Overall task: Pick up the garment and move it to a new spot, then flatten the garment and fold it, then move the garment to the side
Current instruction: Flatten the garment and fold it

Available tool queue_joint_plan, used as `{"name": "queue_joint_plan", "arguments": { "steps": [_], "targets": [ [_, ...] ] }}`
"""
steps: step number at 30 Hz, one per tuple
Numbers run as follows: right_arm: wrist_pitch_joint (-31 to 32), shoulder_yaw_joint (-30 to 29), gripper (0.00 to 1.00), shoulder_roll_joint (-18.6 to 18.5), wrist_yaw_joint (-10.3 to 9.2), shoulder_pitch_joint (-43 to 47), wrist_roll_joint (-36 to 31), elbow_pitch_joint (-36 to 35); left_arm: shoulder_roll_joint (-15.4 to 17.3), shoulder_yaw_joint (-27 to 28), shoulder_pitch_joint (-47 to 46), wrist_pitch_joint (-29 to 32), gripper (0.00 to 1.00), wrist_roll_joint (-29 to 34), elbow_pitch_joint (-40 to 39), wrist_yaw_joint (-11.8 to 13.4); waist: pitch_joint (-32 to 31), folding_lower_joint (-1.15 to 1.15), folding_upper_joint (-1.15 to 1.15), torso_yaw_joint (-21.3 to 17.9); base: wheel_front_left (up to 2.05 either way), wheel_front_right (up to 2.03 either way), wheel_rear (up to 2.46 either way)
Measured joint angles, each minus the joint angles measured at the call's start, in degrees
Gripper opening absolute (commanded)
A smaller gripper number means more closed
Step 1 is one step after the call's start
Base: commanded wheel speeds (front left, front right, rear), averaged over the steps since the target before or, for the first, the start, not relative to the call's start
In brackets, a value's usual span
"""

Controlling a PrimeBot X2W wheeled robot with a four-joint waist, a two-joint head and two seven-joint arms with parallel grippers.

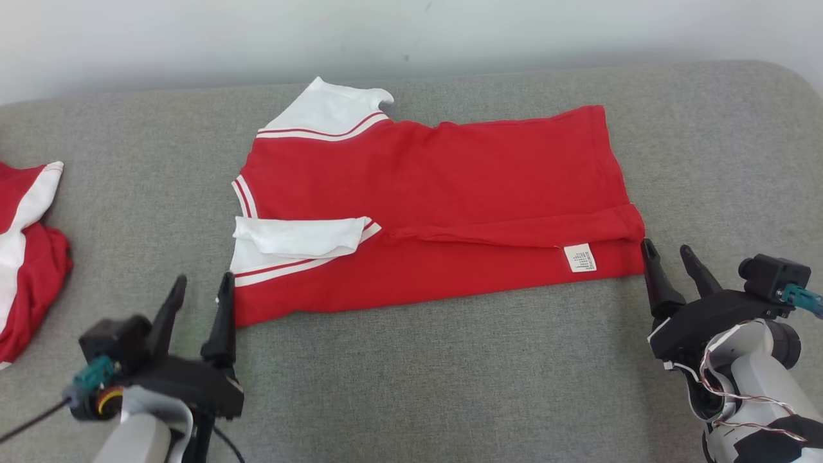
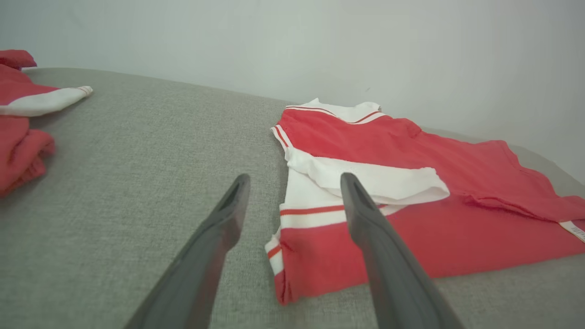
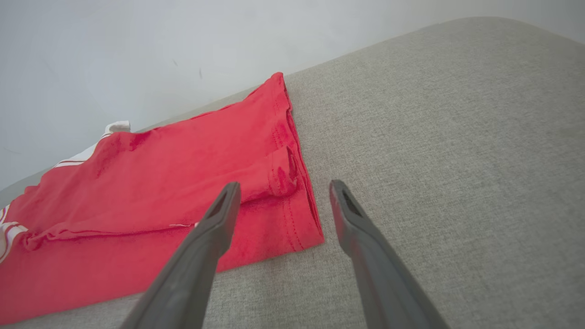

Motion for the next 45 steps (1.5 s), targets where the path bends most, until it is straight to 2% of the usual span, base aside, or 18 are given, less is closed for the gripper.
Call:
{"name": "queue_joint_plan", "arguments": {
  "steps": [9,20,21,22,23,27,34,41,45],
  "targets": [
    [-3.1,2.7,1.00,0.2,0.00,-2.1,-3.0,3.8,-1.7,-0.5,2.0,0.0,1.00,1.4,2.7,-0.9,1.7,0.00,0.00,-0.2,0.00,0.00,0.00],
    [-5.7,5.3,0.99,1.0,0.00,-7.5,-6.6,13.6,-3.0,-2.3,-1.5,-0.1,1.00,2.4,10.7,-1.5,4.1,0.00,0.00,-0.2,0.00,0.00,0.00],
    [-6.1,5.4,0.39,1.0,0.00,-8.0,-6.6,14.5,-3.2,-2.4,-1.9,-0.1,0.95,2.4,11.4,-1.5,4.2,0.00,0.00,-0.1,0.00,0.00,0.00],
    [-6.3,5.5,0.00,1.2,0.00,-8.5,-6.6,15.1,-3.4,-2.3,-2.3,-0.2,0.49,2.4,12.0,-1.6,4.3,0.00,0.00,-0.1,0.00,0.00,0.00],
    [-6.6,5.7,0.00,1.3,0.00,-8.9,-6.6,15.8,-3.5,-2.2,-2.7,-0.2,0.00,2.2,12.6,-1.6,4.3,0.00,0.00,0.0,0.00,0.00,0.00],
    [-7.7,6.8,0.00,2.1,0.00,-9.9,-5.9,17.5,-4.0,-1.7,-3.7,-0.2,0.00,2.2,13.9,-2.0,4.0,0.00,0.00,0.0,0.00,0.00,0.00],
    [-9.7,7.7,0.00,2.0,0.00,-8.7,-3.4,17.6,-4.9,0.5,-1.8,0.0,0.00,2.5,10.7,-2.5,2.1,0.00,0.00,0.1,0.00,0.00,0.00],
    [-10.9,8.1,0.00,0.7,0.00,-2.1,0.1,13.0,-5.9,3.5,5.9,0.0,0.00,3.1,3.4,-2.5,-1.2,0.00,0.00,0.2,0.00,0.00,0.00],
    [-11.1,7.9,0.00,0.1,0.00,2.2,1.1,9.4,-6.6,5.5,11.2,0.0,0.00,3.1,-1.0,-1.4,-2.8,0.00,0.00,0.1,0.00,0.00,0.00]
  ]
}}
